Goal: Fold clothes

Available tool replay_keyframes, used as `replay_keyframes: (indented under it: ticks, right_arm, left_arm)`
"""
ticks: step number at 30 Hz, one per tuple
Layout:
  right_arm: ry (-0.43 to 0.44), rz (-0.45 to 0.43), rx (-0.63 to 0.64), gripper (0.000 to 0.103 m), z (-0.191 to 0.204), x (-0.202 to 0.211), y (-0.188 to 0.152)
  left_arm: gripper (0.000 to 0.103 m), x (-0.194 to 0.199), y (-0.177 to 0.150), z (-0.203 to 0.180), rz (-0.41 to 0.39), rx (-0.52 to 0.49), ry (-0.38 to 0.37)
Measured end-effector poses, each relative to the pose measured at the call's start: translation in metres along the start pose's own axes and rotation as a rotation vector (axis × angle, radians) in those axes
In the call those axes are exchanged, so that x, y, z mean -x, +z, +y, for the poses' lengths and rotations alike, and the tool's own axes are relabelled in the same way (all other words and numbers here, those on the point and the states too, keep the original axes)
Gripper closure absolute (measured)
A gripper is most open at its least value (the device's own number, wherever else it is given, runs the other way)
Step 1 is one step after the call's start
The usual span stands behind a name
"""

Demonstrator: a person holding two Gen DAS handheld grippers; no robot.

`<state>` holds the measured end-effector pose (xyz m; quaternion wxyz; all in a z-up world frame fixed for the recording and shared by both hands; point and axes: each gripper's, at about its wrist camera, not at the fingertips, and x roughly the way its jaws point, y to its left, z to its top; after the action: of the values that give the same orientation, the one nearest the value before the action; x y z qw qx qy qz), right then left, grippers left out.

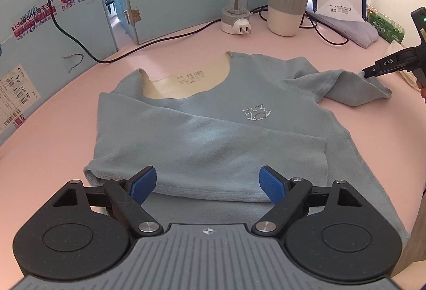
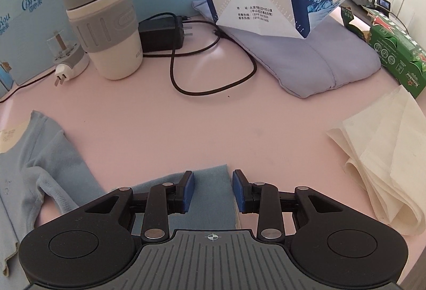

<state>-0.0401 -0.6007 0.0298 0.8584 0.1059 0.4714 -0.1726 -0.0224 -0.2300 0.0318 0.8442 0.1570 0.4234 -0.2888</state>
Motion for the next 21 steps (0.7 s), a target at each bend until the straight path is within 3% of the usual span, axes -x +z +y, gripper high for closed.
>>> replay_keyframes:
  ticks: [5,10,14,21]
  right_arm:
    - [-0.014,-0.018,0.019,0.072,0.004,0.0,-0.002]
    - [-0.007,-0.024,0.05,0.098,0.013,0.002,-0.002]
    - [-0.056,-0.073,0.072,0.099,0.02,0.012,0.001]
    - [-0.146,-0.202,0.005,0.099,-0.005,0.039,0.032]
  left_arm:
    - [0.019,-0.005,0.001,-0.006,0.012,-0.016,-0.024]
    - [0.02,-0.004,0.002,-0.01,0.005,-0.029,-0.043]
    - [0.02,-0.001,0.002,-0.011,-0.011,-0.036,-0.07]
    - [0.02,-0.006,0.005,-0.023,-0.017,-0.077,-0.092]
